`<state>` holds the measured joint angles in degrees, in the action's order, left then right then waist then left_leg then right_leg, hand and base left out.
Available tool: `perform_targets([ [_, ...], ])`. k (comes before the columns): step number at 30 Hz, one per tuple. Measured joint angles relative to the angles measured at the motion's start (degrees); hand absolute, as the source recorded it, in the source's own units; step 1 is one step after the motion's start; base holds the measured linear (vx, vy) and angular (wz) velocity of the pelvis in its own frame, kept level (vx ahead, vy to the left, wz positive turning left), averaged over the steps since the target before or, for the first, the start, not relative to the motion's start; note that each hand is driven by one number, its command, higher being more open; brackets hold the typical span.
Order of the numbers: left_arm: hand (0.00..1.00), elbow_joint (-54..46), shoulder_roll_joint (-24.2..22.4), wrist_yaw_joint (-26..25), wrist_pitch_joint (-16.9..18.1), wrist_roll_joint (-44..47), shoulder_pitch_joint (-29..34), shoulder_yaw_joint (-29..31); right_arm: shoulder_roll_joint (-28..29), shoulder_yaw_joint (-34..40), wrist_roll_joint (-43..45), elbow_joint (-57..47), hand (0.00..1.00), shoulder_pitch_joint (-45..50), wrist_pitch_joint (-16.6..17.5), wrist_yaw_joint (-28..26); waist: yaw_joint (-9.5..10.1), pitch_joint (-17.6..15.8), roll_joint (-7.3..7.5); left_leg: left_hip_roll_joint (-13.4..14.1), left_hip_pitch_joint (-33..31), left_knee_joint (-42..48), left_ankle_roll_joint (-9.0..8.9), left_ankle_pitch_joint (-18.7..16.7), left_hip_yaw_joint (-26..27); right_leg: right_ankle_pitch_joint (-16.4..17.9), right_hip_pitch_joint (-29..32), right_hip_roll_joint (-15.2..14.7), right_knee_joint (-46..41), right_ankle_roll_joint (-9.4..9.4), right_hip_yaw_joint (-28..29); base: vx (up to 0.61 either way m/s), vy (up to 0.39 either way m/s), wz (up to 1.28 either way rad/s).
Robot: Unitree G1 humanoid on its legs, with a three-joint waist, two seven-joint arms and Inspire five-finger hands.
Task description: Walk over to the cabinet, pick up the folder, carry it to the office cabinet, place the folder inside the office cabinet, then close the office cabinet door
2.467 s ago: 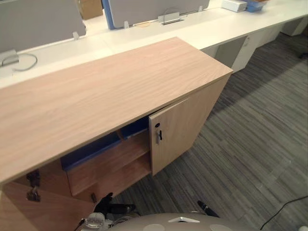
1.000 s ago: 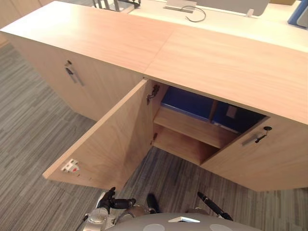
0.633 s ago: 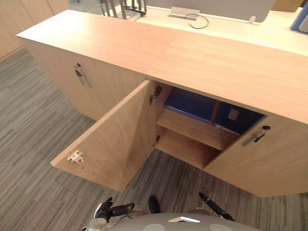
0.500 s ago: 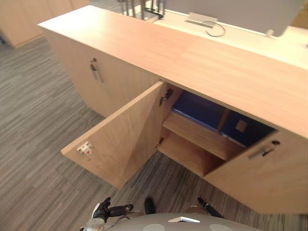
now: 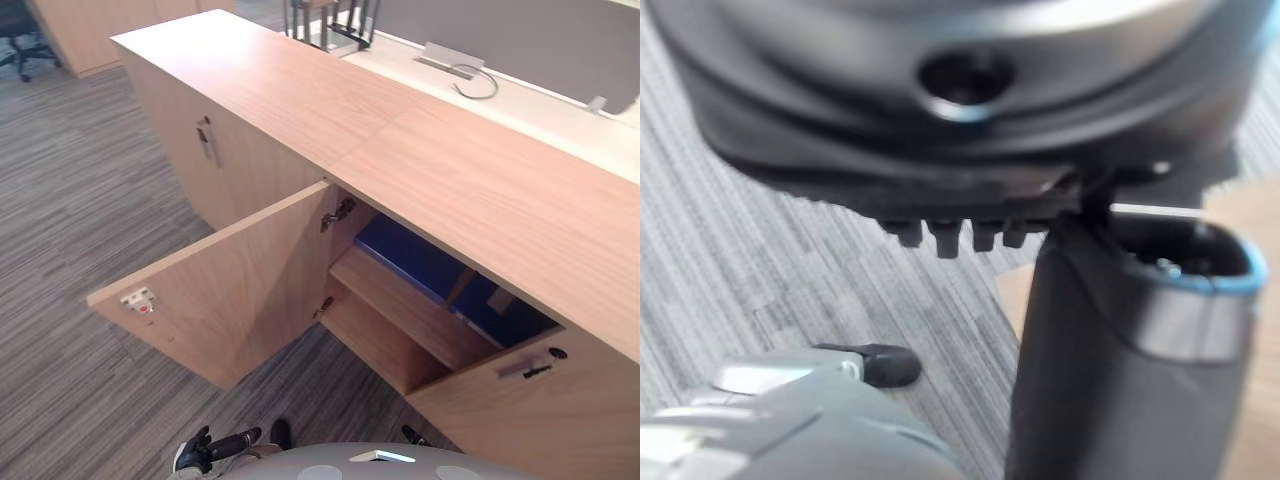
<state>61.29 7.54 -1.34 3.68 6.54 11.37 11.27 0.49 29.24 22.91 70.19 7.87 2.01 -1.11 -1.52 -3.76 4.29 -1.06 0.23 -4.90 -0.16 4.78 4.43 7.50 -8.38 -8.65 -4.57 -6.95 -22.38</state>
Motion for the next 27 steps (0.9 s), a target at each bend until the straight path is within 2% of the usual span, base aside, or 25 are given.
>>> perform_targets([
  [2, 1.0, -0.29, 0.24, -0.03, -0.07, 0.37, -0.74, 0.55, -0.15, 0.35, -0.06, 0.39, 1.0, -0.81, 0.02, -0.07, -0.18, -1.17, 0.3, 0.08, -1.39, 1.95, 0.16, -1.82, 0.81, 0.08, -0.71, -0.39, -0.23, 0.2, -1.89, -0.05, -0.026, 0.38],
  [3, 1.0, -1.55, 0.35, 0.01, -0.2, 0.85, -0.81, 1.19, 0.38, 2.0, -0.08, 0.46, 1.0, -1.81, 0.01, -0.18, -0.22, -2.01, 0.48, 2.03, -4.28, 9.33, 0.87, -5.86, 7.68, -0.07, -0.57, -1.1, -0.28, 0.65, -3.28, -0.1, 0.015, 0.21],
  [4, 1.0, -2.85, -0.14, 0.06, -0.32, 1.71, -0.64, 2.39, 0.3, 3.52, -0.1, 0.46, 1.0, -2.14, -0.02, -0.2, -0.05, -3.12, 0.54, 6.14, -7.42, 20.43, 2.29, -10.87, 15.35, 0.47, -0.61, -1.51, -0.42, 1.44, -4.58, -0.12, 0.034, 0.12],
  [5, 1.0, -3.41, -0.72, 0.08, -0.51, 2.14, -0.51, 3.29, 0.02, 4.7, -0.11, 0.28, 1.0, -2.05, -0.08, -0.17, 0.05, -3.25, -0.11, 8.2, -8.38, 25.31, 2.13, -12.56, 17.43, 0.72, -0.64, -1.51, -0.56, 1.3, -4.92, -0.12, 0.131, 0.07],
  [6, 1.0, -4.78, -1.68, 0.26, -1.38, 2.12, -0.56, 4.52, -0.76, 6.86, -0.11, -0.12, 1.0, -1.69, -0.27, -0.11, -0.18, -3.37, -2.08, 10.73, -9.11, 31.1, 1.32, -16.43, 18.95, 1.41, -0.65, -1.56, -2.02, 0.62, -5.22, -0.08, 0.249, 0.15],
  [7, 1.0, -7.27, -2.25, 0.59, -1.88, 2.1, -0.68, 6.07, -1.37, 8.84, -0.11, -0.67, 1.0, -1.3, -0.39, -0.08, -0.31, -3.59, -4.47, 10.87, -9.78, 32.31, 0.9, -19.24, 18.5, 2.78, -0.61, -1.43, -3.86, -0.09, -5.45, -0.06, 0.327, 0.31],
  [9, 1.0, -11.54, -1.97, 0.76, -2.45, 2.29, -0.96, 9.05, -1.17, 10.75, -0.2, -0.48, 1.0, -0.09, -1.15, -0.61, -0.52, -3.35, -3.82, 7.05, -10.01, 28.85, 0.98, -18.71, 17.03, 3.3, 0.17, -3.33, -4.77, 0.12, -5.36, -0.01, 0.233, 0.59],
  [10, 1.0, -15.26, -1.67, 0.85, -2.59, 2.35, -3.0, 10.92, -1.13, 12.74, -0.36, 0.16, 1.0, 0.84, -1.88, -0.94, -0.71, -2.86, -2.87, 3.82, -9.72, 23.76, 0.43, -17.63, 16.0, 3.65, 1.01, -4.06, -4.01, 1.01, -5.14, 0.02, 0.163, 1.03],
  [11, 1.0, -19.14, -0.43, 1.36, -2.98, 2.38, -4.08, 13.0, -0.26, 15.05, -2.3, 0.68, 1.0, 1.53, -2.27, -1.08, -1.63, -2.01, -0.74, 3.47, -10.16, 26.67, 1.08, -19.02, 19.01, 2.93, 1.56, -5.69, -2.24, 1.49, -5.39, 0.02, 0.125, 0.95],
  [12, 1.0, -21.29, 0.2, 1.61, -3.29, 2.38, -4.27, 14.16, -0.64, 16.32, -2.78, 0.52, 1.0, 1.82, -2.3, -1.3, -1.46, -2.62, -2.59, 6.32, -10.72, 29.88, 1.8, -19.03, 18.76, 2.39, 1.3, -4.75, -2.9, 0.49, -6.08, 0.09, 0.107, 0.58],
  [13, 1.0, -23.82, 2.2, 1.79, -4.39, 2.33, -5.03, 16.12, -1.17, 18.71, -4.53, 1.2, 1.0, 1.71, -2.91, -1.57, -1.59, -2.29, -3.33, 6.43, -9.67, 28.4, 0.98, -19.7, 16.38, 1.86, 1.36, -4.11, -3.59, -0.3, -5.88, 0.14, 0.166, 0.18],
  [15, 1.0, -26.83, 7.78, 2.18, -5.72, 1.99, -5.8, 16.62, -0.52, 20.66, -4.57, 1.64, 1.0, 2.04, -3.95, -2.42, -1.71, -1.24, -2.73, 3.72, -7.4, 20.9, 1.56, -16.42, 16.2, -1.56, 1.46, -4.6, -2.2, 0.45, -6.27, 0.12, 0.167, 0.19],
  [17, 1.0, -30.38, 13.93, 2.6, -6.43, -0.32, -9.81, 16.74, 0.82, 23.12, -4.42, 1.6, 1.0, 1.92, -4.29, -2.43, -1.55, 0.26, -3.32, 1.73, -4.24, 8.42, 1.83, -9.65, 14.86, -5.28, 4.01, -4.11, -2.08, 2.48, -7.15, 0.08, 0.102, 0.33],
  [19, 1.0, -30.47, 17.22, 2.33, -6.67, -3.88, -13.86, 16.68, 0.93, 23.28, -4.39, 1.15, 1.0, 1.75, -4.5, -2.62, -1.6, 0.13, -4.08, 1.77, -2.59, 4.61, 1.84, -7.5, 14.09, -5.45, 4.17, -3.3, -2.1, 2.78, -5.92, 0.06, 0.026, 0.24],
  [22, 1.0, -30.45, 20.44, 1.77, -9.25, -11.79, -17.84, 16.3, 1.1, 23.08, -4.37, -0.14, 1.0, 1.33, -5.1, -3.26, -1.79, -0.02, -4.34, 2.69, 0.55, 3.26, 1.49, -7.17, 14.52, -5.04, 3.32, -0.56, 2.27, 3.06, -2.26, 0.07, -0.082, -0.04],
  [23, 1.0, -30.45, 20.75, 1.61, -9.55, -13.44, -18.56, 15.76, 1.16, 23.02, -4.3, -0.43, 1.0, 1.28, -5.13, -3.42, -1.8, -0.07, -4.42, 2.89, 1.22, 2.97, 1.2, -6.98, 14.63, -5.14, 3.42, 0.09, 3.51, 3.09, -2.27, 0.03, -0.131, -0.08],
  [24, 1.0, -30.45, 21.69, 1.58, -10.12, -16.19, -19.98, 13.35, 1.46, 23.01, -3.96, -0.9, 1.0, 1.21, -5.16, -3.48, -1.75, 0.02, -4.27, 2.83, 2.67, 1.97, 0.51, -6.56, 14.82, -6.8, 4.06, 1.16, 5.54, 2.9, -2.24, 0.0, -0.142, -0.04],
  [25, 1.0, -30.51, 22.1, 1.6, -10.11, -17.64, -20.54, 11.1, 1.4, 23.01, -3.57, -1.11, 1.0, 1.1, -5.19, -3.49, -1.74, 0.19, -4.43, 2.72, 3.82, 0.67, -0.09, -6.27, 14.93, -6.8, 4.57, 1.25, 5.01, 3.02, -2.95, 0.03, -0.161, -0.13],
  [27, 1.0, -31.63, 22.33, 2.56, -10.1, -22.42, -20.62, 4.96, 1.33, 23.04, -2.0, -1.7, 1.0, 0.33, -5.1, -3.99, -1.72, 1.12, -5.97, 3.84, 4.44, -0.02, -1.24, -6.07, 16.33, -6.84, 5.33, 2.22, 4.21, 3.04, -0.65, 0.04, -0.11, -0.34],
])
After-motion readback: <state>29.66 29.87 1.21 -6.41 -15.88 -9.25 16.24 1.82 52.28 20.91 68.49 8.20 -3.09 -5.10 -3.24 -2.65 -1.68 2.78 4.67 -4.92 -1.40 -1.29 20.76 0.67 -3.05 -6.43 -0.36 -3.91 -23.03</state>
